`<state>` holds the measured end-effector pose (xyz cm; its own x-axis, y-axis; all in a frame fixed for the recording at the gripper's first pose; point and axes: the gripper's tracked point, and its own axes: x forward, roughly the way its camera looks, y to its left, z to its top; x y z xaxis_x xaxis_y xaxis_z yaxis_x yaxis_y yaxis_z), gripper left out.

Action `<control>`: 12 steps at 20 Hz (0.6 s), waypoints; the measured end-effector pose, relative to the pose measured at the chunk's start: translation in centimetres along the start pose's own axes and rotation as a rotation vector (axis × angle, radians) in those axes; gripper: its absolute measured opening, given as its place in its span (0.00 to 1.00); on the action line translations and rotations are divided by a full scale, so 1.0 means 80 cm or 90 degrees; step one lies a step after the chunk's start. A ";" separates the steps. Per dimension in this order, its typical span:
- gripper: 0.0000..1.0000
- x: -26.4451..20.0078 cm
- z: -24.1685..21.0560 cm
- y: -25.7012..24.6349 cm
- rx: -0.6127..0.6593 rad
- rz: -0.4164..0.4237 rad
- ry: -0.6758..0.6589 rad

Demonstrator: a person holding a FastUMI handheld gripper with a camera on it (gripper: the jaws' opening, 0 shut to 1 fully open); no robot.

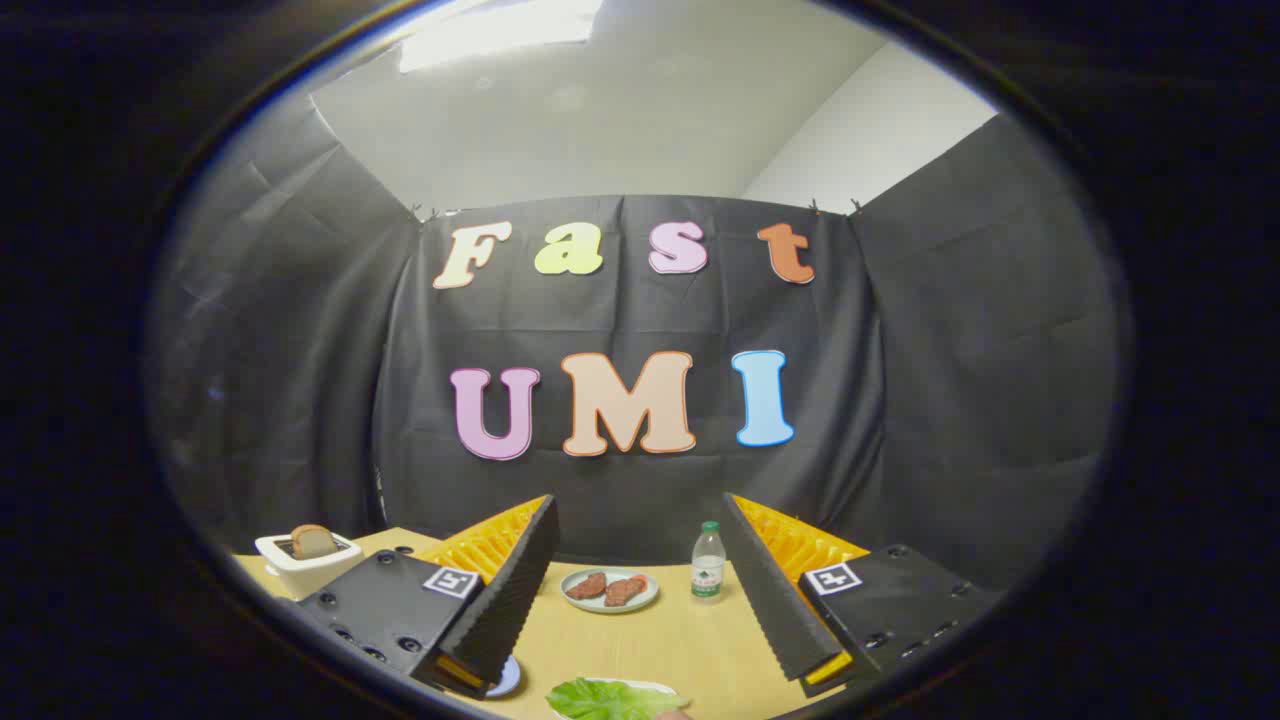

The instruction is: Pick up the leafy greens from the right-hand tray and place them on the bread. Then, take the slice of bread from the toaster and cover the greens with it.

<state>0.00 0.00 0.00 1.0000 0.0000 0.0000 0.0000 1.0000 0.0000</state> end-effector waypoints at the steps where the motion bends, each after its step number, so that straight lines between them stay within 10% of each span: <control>1: 1.00 0.000 0.001 0.002 -0.004 0.004 -0.004; 12: 1.00 -0.005 0.002 0.005 -0.007 0.014 -0.001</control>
<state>-0.39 0.38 0.14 0.9998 0.0219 0.0019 -0.0219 0.9997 -0.0107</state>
